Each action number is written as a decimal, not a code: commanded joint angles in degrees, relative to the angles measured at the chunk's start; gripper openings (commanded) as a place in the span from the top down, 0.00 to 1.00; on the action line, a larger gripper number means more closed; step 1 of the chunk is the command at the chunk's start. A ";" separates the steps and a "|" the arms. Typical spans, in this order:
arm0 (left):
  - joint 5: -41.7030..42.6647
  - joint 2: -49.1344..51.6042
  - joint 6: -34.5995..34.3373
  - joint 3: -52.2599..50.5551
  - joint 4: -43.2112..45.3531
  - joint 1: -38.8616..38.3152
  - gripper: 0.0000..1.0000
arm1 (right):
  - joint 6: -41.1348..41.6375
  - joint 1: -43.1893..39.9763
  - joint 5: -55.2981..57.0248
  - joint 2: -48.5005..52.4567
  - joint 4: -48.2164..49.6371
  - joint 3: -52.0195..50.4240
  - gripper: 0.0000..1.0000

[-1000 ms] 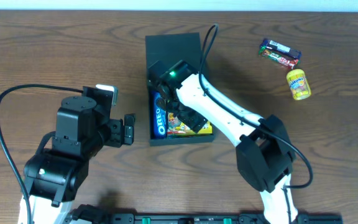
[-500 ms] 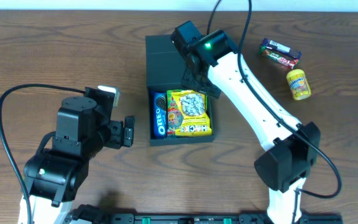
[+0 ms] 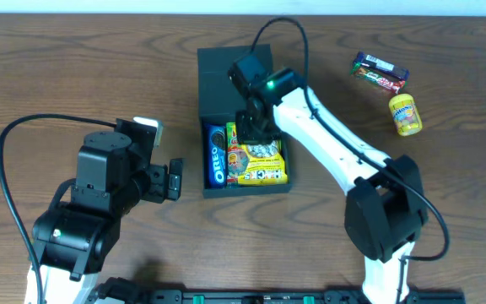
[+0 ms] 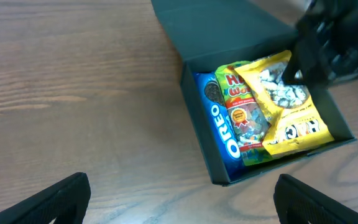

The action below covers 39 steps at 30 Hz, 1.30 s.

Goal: Pack container
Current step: 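Release the Mentos bag and press it down with the right gripper, then reach the right gripper to the yellow Mentos tube and grasp it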

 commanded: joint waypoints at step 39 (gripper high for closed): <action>0.00 -0.07 0.68 1.22 -1.03 0.24 0.04 | -8.83 -33.48 16.74 -15.30 -2.05 -2.67 0.71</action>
